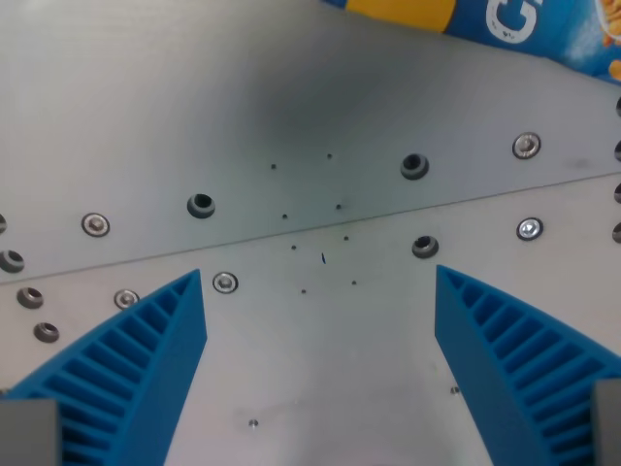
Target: Move in base negative x
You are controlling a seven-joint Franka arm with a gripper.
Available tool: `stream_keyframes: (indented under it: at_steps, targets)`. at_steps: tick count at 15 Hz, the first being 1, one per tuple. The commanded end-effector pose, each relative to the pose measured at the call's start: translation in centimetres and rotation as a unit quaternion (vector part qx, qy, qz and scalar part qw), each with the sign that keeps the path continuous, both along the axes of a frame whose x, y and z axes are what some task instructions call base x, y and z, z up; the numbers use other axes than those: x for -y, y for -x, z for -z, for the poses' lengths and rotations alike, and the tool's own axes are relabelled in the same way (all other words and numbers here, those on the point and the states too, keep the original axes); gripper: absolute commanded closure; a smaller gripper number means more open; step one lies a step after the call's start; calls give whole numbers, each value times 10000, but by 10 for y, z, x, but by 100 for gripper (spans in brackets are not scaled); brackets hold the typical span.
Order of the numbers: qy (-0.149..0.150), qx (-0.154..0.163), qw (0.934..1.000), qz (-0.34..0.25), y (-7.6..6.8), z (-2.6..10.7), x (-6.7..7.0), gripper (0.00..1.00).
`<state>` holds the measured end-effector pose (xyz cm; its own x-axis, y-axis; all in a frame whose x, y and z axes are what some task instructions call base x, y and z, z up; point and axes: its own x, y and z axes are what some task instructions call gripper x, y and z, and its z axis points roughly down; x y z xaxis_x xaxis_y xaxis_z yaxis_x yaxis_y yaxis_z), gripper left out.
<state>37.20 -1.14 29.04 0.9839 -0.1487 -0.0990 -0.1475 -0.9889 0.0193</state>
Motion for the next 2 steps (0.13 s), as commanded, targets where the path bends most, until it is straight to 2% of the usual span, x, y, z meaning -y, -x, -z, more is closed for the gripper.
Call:
stream_keyframes:
  at_steps: [1, 2]
  targets:
    - [-6, 438, 9990, -54, 27, -5, 8, 0]
    - [-6, 438, 9990, -54, 32, -4, 8, 0]
